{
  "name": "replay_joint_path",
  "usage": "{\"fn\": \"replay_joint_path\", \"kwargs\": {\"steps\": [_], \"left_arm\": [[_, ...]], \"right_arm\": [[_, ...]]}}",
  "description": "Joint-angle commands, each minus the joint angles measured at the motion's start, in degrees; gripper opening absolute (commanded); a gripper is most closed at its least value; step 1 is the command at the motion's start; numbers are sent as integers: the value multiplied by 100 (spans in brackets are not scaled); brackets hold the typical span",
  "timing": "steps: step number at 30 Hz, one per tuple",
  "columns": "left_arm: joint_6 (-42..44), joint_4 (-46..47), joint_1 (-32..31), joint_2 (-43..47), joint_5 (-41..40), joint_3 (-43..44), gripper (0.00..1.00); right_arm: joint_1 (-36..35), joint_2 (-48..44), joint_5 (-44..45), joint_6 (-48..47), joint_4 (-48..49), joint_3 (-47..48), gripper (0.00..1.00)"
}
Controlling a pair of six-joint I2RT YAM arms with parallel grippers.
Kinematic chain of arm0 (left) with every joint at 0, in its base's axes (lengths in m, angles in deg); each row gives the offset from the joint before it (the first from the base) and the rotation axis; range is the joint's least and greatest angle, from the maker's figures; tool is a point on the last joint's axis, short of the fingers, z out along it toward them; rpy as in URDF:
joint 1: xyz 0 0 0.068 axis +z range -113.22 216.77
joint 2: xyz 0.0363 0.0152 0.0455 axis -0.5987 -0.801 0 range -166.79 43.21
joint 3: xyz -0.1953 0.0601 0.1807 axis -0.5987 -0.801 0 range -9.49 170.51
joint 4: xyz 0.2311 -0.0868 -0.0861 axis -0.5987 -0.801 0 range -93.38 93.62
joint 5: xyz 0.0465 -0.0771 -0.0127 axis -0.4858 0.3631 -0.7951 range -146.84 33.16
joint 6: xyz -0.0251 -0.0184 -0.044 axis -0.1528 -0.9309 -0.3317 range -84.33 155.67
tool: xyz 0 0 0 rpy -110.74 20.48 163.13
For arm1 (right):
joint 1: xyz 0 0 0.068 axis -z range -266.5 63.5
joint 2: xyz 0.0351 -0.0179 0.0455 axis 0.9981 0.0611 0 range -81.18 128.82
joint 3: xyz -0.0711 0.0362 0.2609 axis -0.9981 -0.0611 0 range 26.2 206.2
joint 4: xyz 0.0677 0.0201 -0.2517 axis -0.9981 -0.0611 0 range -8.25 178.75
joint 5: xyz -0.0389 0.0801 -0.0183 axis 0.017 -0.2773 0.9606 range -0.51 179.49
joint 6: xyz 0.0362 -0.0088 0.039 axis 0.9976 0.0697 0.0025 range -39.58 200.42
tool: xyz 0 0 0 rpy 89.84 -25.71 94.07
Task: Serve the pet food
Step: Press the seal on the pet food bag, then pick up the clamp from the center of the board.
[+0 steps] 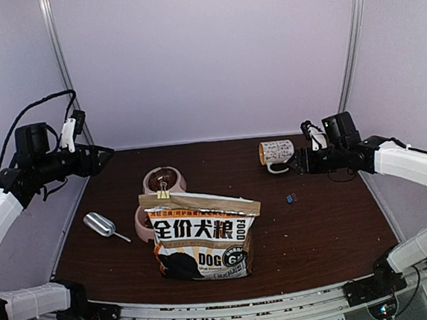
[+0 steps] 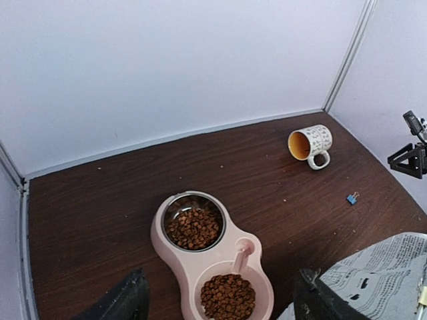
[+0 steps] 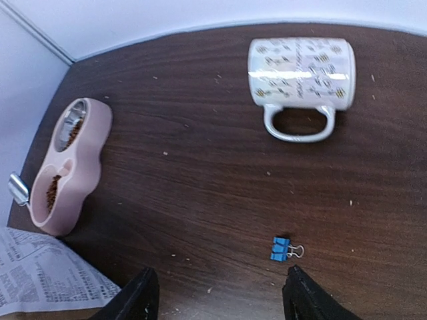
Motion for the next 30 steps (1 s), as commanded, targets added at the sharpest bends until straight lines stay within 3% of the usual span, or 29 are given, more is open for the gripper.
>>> {"fn": "replay_joint_path", "kwargs": {"steps": [1,13,30], "left_arm": [[231,350,44,386,-830,-285,77],[387,277,43,514,-1032,-360,78],[385,272,50,401,-893,-326,78]], "right_arm": [[281,574,58,309,-59,-132,62],[584,1931,126,699,371,-91,47],[598,2545,-15,711,665,-61,24]]}}
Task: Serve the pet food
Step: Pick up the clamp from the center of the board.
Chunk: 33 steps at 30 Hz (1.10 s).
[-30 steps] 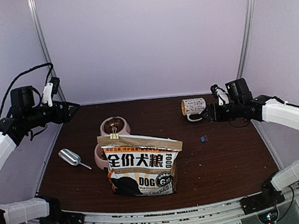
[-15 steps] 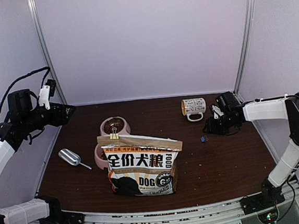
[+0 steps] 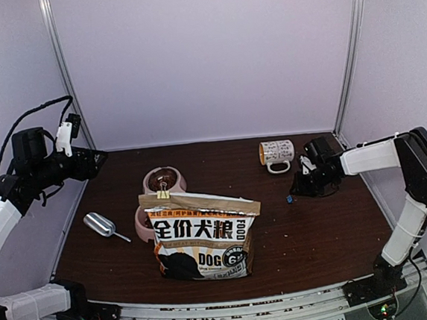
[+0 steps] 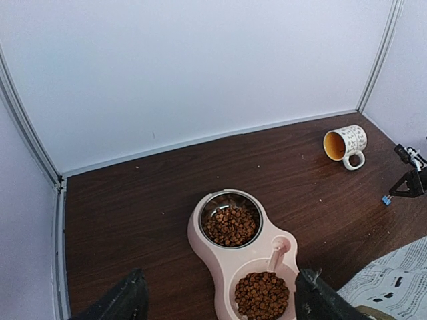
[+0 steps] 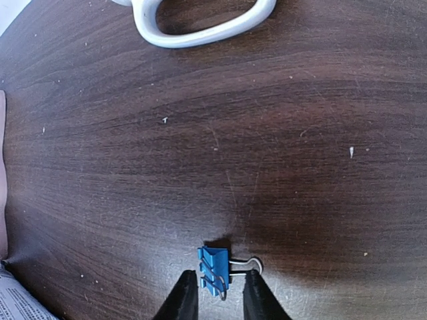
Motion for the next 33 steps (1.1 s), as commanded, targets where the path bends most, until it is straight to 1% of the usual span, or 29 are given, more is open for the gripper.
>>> {"fn": "replay_joint_path", "kwargs": {"steps": [1,10,14,16,20,26,31,33], "left_arm": [[60,237,26,-15,55,-7,78],[62,227,28,-62,94,21,78],[59,227,25,-75,102,26,78],[55,228,27,-64,95,27,78],[-13,357,33,15,124,-35,78],[-257,678,29,258,466,-181,78],[-899,972,-22,598,839,-297,77],[-1182,922,-189,665,855,-197,75]], "right_arm": [[30,133,-74,11,194,41,22],[29,256,-250,7,236,67,15],[29,274,-367,-29,240,71,8],[32,269,-376,-19,248,71,1],[29,81,-532,22,513,-71,0],[30,-578,-764,-23,842,-322,0],[35,-1581,-1003,-191,938,-590,0],[25,-2096,-1178,-163,957,-679,0]]}}
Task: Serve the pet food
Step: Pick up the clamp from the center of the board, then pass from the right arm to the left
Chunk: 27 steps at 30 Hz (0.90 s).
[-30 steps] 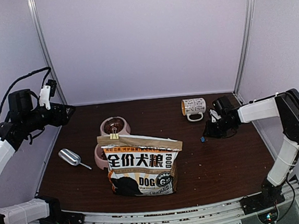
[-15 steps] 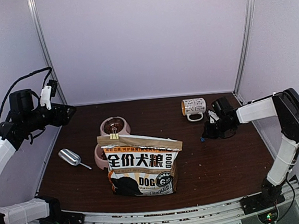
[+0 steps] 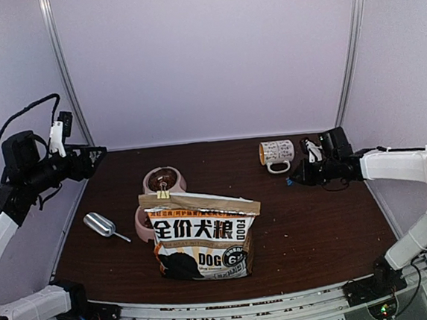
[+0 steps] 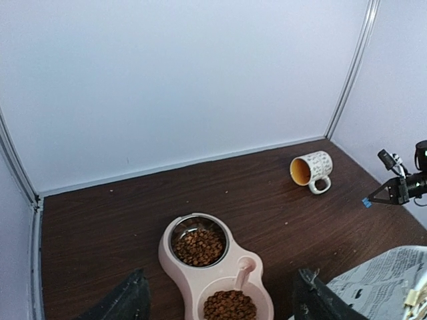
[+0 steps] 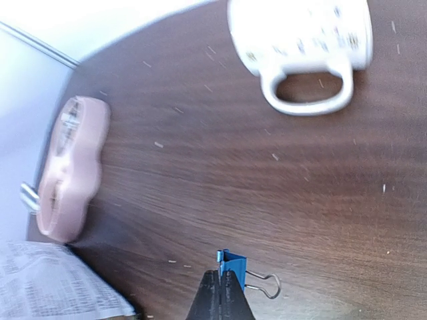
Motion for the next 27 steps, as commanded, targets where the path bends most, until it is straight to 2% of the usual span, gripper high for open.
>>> {"fn": "replay_joint_path", "kwargs": {"steps": [1,6,10,19,27], "left_arm": [[-738,459,-340,226,322,138,74],[-653,194,-1889,-61,-342,820,73],[-827,334,-2555,-453,-22,1268,72],[-926,632,-4002,-1663,638,1788,73],[-704,482,-4471,-2581,859,2191,73]], "right_arm": [[2,-1092,-469,-77,304,-184,0],[-587,-2288,-584,-307,140,51,0],[-1262,-2564,-532,-605,-132,551,0],[-2676,-2303,-620,-1250,-142,1384,0],[-3318,-1640,-1185,-1463,-318,2069,0]]}}
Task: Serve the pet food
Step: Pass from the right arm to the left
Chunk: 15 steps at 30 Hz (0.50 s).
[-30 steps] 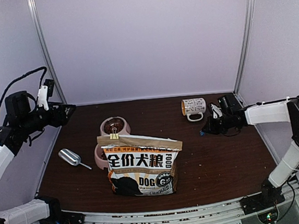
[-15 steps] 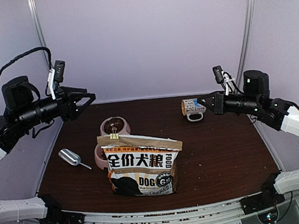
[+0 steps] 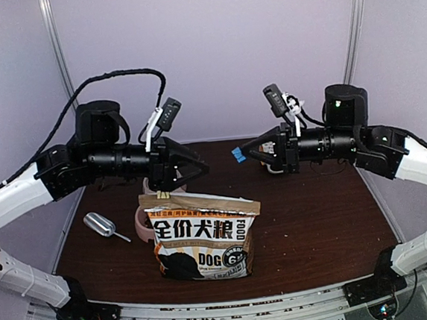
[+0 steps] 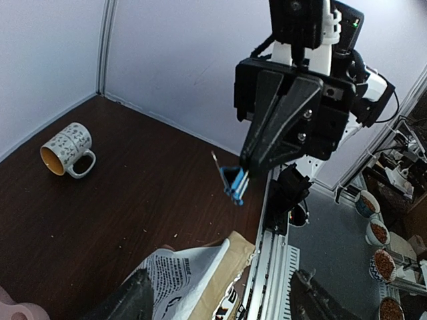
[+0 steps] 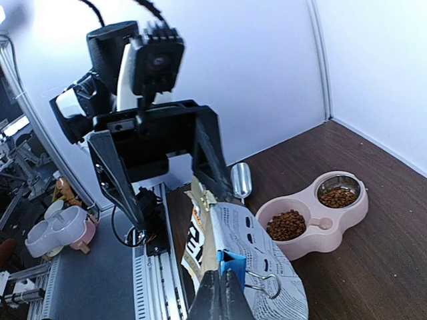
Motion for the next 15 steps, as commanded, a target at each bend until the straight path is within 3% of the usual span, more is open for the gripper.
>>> {"fn": "replay_joint_path", "kwargs": {"steps": [1,5,11,15], "left_arm": [[170,178,-142,-285,280,379,73],[256,178,-204,-467,404,484,70],[288,178,-218,-668,660,555,38],[354,178,-257,-684,793,551,33]], "right_arm": [[-251,284,-372,-236,-141,377,0],[-395,458,-503,-248,-187,501,0],[-498,545,-554,-302,-263,606,0],[-500,529,-560,-301,-256,626,0]]}}
